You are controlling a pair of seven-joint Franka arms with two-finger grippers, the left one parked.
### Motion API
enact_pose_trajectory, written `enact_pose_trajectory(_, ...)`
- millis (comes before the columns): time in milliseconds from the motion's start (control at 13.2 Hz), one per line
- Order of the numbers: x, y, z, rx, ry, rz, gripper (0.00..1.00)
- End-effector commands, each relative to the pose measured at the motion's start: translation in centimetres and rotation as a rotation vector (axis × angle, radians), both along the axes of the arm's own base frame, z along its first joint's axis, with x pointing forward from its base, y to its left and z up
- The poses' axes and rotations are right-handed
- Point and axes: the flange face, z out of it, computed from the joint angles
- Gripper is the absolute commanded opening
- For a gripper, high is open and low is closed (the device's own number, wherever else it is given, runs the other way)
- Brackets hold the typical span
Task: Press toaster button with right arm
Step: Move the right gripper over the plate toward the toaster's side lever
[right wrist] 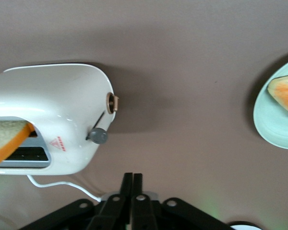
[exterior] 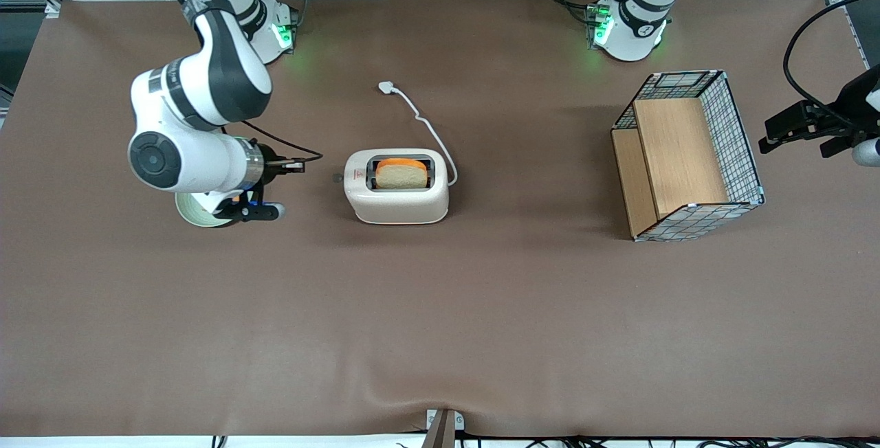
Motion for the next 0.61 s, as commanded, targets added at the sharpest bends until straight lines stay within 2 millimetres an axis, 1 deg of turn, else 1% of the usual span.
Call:
enact_pose_trajectory(0,-0.3,2.4,-1.3,0.007,-0.029,-0.015,0.0)
enact_pose_trajectory(152,-0.9,3.0,-3.1,0.012,-0.082,-0.022,0.0)
enact_pose_trajectory(228,-1.2,3.6,-3.5,0.016,-0.099,-0.018,0.0)
enact_pose_trajectory(304,-1.2,3.8,-3.7,0.029,-0.102,-0.027,0.0)
enact_pose_trajectory(380,-1.3,3.9,-3.7,0.092,-0.079,-0.06,0.0)
enact_pose_trajectory(532,-1.3,3.7,-3.9,0.164,-0.063,-0.063,0.0)
